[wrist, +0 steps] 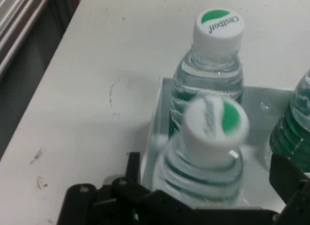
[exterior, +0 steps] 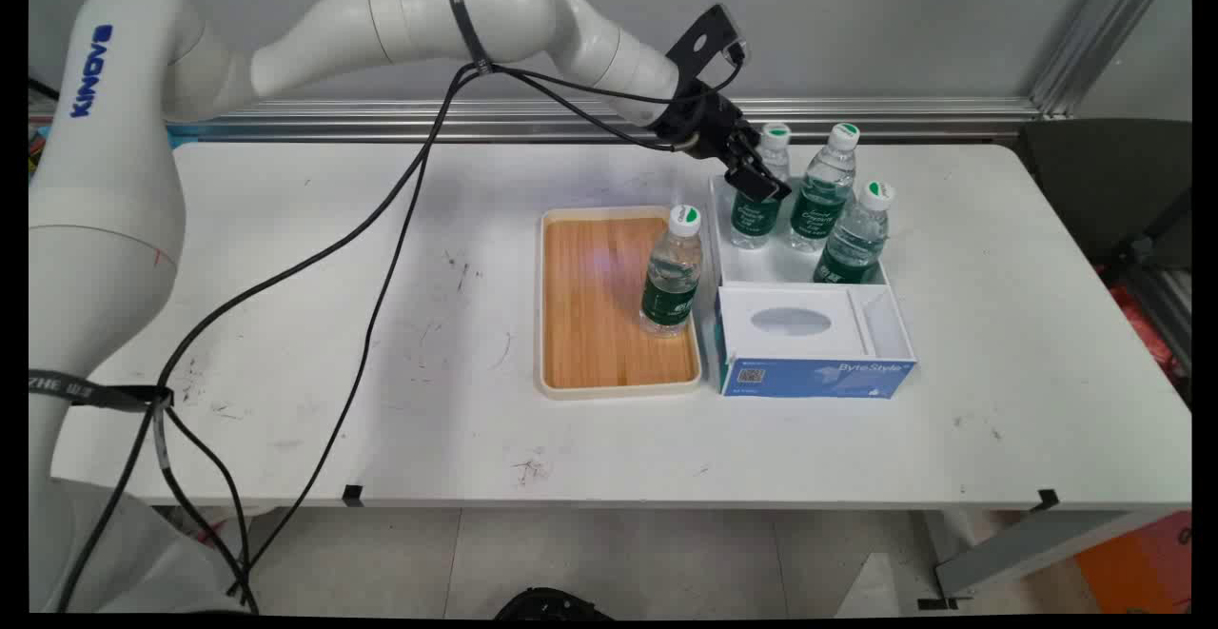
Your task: Pick up the green bottle from the white box, then place the picked object on the tray
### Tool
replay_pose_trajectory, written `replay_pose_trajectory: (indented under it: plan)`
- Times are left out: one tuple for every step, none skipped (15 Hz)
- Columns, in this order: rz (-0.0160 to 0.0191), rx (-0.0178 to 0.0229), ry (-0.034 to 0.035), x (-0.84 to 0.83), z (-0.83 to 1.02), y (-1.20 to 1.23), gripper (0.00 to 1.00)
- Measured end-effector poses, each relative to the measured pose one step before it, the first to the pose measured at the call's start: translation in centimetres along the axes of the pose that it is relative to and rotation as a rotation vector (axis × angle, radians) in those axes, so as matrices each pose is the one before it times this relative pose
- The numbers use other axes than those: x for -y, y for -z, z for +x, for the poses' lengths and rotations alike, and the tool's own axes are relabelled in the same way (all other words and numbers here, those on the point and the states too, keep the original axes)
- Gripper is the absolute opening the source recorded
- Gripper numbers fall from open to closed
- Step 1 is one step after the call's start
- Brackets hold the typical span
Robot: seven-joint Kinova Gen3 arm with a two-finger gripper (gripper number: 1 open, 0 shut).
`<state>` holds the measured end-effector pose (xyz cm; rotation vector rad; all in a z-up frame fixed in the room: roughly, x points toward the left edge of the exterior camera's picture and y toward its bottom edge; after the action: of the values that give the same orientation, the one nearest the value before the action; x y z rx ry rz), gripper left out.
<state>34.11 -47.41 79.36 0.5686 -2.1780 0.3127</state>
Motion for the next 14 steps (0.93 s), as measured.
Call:
replay_pose_trajectory:
  plan:
    - [-0.00062,-0.00052,0.00214,-0.082,-0.031,0.086,1.00]
    - [-0.00073,-0.00075,0.00108,-0.060,0.021,0.016,1.00]
    - [-0.00084,-0.00085,0.00163,-0.072,-0.003,0.042,1.00]
    - [-0.00056,-0.00073,0.00163,-0.055,0.012,0.001,1.00]
    - [-0.00045,-0.00045,0.00136,-0.044,-0.006,-0.004,1.00]
    - [-0.00049,-0.00105,0.00228,-0.058,0.021,-0.026,1.00]
    - [-0.00007,-0.00200,0.00295,-0.049,0.022,-0.037,1.00]
    - [0.00016,-0.00116,0.00301,-0.040,0.013,-0.078,1.00]
    - [0.00018,-0.00108,0.00232,-0.017,0.005,-0.046,0.00]
    - [0.00020,-0.00045,0.00370,-0.023,-0.015,-0.050,0.00]
    - [-0.00056,0.00004,0.00326,-0.038,-0.033,-0.048,0.00]
    - [-0.00138,0.00071,0.00127,-0.048,-0.038,0.009,0.00]
    - [-0.00239,0.00132,0.00066,-0.058,-0.029,-0.011,0.00]
    - [-0.00212,0.00130,0.00081,-0.054,-0.045,0.019,0.00]
